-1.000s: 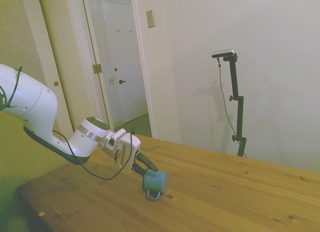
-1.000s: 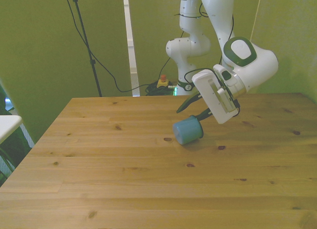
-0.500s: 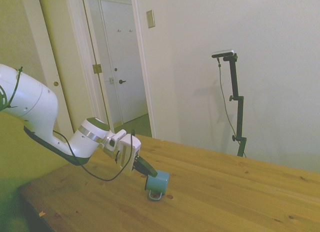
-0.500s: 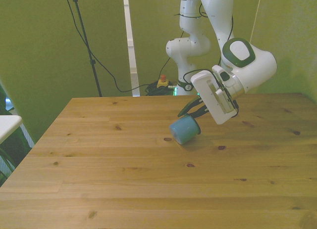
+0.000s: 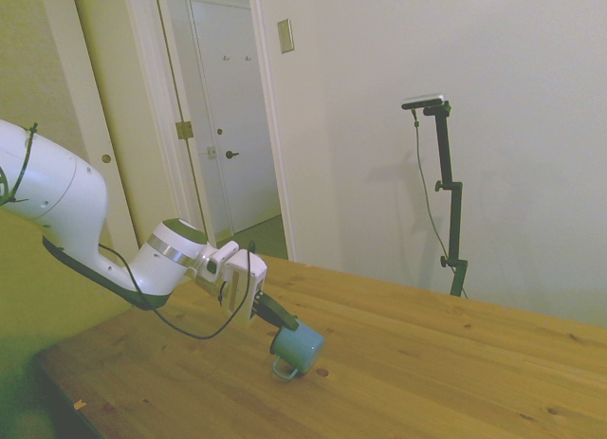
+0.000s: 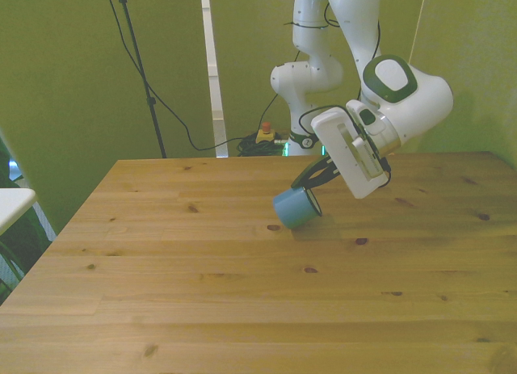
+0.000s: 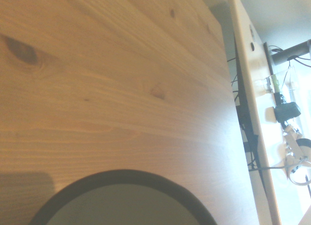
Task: Flip the mug upright
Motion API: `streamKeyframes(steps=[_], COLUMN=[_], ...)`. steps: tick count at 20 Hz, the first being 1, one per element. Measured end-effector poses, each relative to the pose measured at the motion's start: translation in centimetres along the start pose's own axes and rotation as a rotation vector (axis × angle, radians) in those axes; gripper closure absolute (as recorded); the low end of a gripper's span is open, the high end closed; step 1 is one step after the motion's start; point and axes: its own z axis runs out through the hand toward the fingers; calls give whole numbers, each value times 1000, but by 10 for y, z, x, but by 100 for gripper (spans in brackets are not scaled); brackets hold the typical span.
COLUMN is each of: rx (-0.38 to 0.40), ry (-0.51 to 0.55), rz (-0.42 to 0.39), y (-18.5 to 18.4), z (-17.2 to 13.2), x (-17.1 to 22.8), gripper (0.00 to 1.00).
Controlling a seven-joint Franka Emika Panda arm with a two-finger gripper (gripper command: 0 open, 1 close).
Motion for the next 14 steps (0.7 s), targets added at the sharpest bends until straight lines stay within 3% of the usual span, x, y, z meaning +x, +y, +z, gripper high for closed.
streamKeyframes(steps=[5,9,14], rx=[69,220,407], ry=[-48,-185,-362], rz=[87,176,291], y=[26,51,72], z=[-20,-21,8], x=[35,67,86], gripper=[100,100,100])
